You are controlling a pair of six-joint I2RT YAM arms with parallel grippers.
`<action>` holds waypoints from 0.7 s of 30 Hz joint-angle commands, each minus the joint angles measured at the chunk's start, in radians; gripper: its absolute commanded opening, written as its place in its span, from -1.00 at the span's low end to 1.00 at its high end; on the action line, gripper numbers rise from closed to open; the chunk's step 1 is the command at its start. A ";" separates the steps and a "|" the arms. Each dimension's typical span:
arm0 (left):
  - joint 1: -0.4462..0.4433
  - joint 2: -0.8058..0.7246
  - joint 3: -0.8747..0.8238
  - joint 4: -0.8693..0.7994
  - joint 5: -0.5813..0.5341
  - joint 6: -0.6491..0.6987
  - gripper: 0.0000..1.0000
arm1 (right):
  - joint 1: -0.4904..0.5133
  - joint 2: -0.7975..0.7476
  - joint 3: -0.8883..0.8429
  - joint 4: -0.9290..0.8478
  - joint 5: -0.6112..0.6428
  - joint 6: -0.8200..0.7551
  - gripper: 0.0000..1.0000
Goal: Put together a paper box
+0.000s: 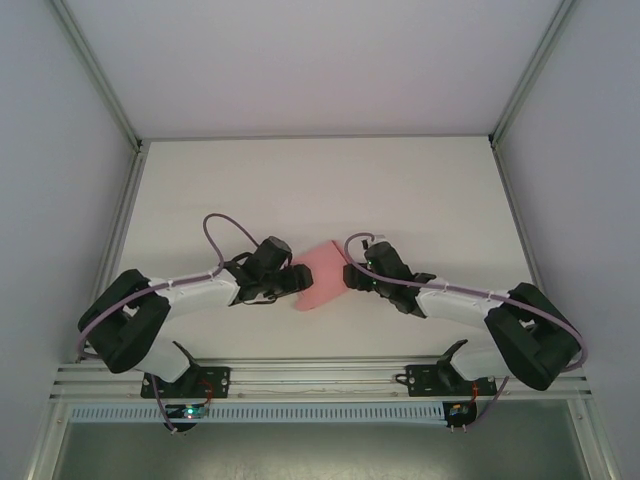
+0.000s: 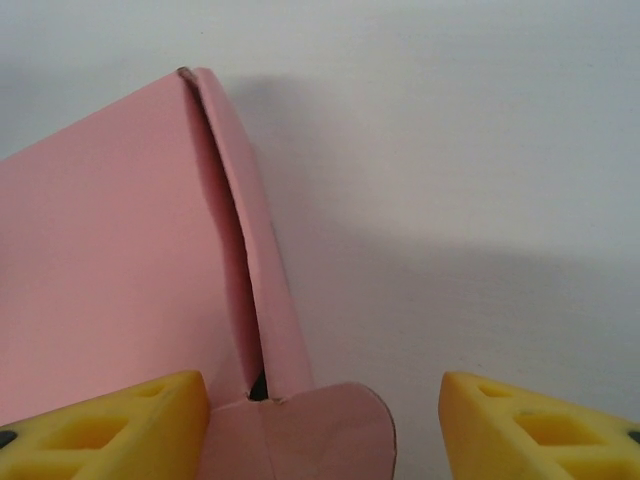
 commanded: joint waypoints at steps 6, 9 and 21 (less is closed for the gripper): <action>0.002 0.037 0.043 0.017 -0.091 0.025 0.13 | 0.005 -0.077 -0.069 -0.119 0.003 0.001 0.27; 0.017 0.036 0.033 0.024 -0.088 0.038 -0.02 | -0.009 -0.110 -0.068 -0.143 0.008 -0.015 0.28; 0.071 0.093 -0.019 0.178 0.045 0.066 -0.62 | -0.066 -0.130 -0.039 -0.152 -0.046 -0.047 0.30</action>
